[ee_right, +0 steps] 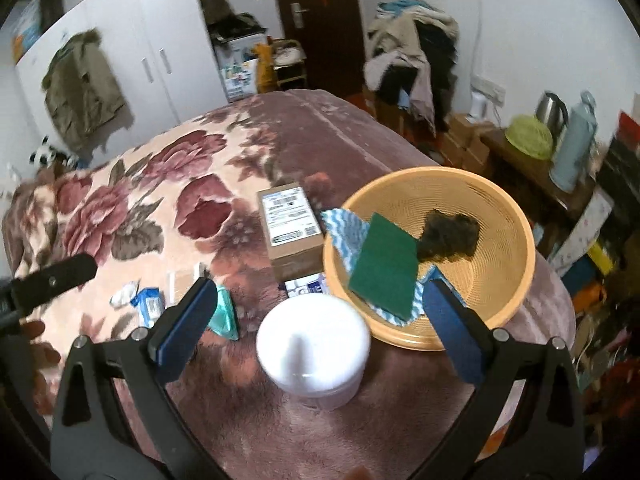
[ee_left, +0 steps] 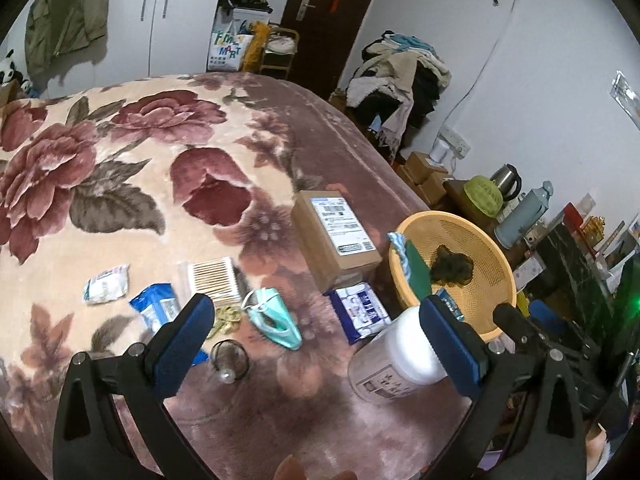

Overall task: Organize soft objects
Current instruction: 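Withdraw both tools from the basket and reach over the blanket items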

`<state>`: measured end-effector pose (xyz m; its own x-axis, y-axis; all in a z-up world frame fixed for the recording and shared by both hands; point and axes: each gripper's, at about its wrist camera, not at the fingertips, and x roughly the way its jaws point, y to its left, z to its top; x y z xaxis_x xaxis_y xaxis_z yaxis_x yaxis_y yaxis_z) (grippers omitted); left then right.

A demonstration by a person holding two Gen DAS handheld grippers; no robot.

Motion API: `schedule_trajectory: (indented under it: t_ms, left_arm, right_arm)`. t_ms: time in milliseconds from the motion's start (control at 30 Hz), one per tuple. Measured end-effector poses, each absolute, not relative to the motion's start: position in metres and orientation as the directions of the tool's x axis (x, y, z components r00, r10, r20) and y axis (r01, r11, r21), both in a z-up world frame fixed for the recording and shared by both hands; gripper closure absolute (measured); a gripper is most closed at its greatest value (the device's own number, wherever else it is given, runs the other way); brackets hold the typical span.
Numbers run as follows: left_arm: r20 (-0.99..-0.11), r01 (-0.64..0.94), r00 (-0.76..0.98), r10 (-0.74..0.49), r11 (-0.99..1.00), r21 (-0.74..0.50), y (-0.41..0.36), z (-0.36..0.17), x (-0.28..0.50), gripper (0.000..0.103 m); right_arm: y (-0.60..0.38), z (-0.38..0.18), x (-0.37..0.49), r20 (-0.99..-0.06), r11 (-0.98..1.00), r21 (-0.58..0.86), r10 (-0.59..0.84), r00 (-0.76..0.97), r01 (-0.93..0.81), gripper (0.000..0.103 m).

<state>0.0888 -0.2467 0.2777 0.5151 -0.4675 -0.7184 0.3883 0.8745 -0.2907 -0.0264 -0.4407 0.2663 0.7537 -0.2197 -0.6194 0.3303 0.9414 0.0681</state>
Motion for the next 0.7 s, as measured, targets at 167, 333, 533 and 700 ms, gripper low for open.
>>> schedule_trajectory:
  t_ms: [167, 333, 533, 700]
  left_arm:
    - [-0.729, 0.362, 0.528, -0.436, 0.892, -0.271, -0.218, 0.271, 0.089, 0.0]
    - [-0.746, 0.316, 0.539, -0.391, 0.915, -0.25, -0.185, 0.261, 0.093, 0.0]
    - [-0.769, 0.254, 0.538, -0.346, 0.936, -0.243, -0.143, 0.241, 0.098, 0.0]
    - [-0.796, 0.207, 0.519, -0.313, 0.949, -0.239, -0.114, 0.218, 0.103, 0.0]
  right_arm:
    - [-0.42, 0.262, -0.021, -0.632, 0.954, 0.074, -0.181, 0.754, 0.291, 0.0]
    - [-0.396, 0.256, -0.012, -0.646, 0.964, 0.07, -0.152, 0.748, 0.256, 0.0]
    - [-0.359, 0.243, 0.003, -0.67, 0.979, 0.049, -0.116, 0.734, 0.199, 0.0]
    - [-0.335, 0.227, 0.015, -0.688, 0.984, 0.057, -0.083, 0.721, 0.167, 0.0]
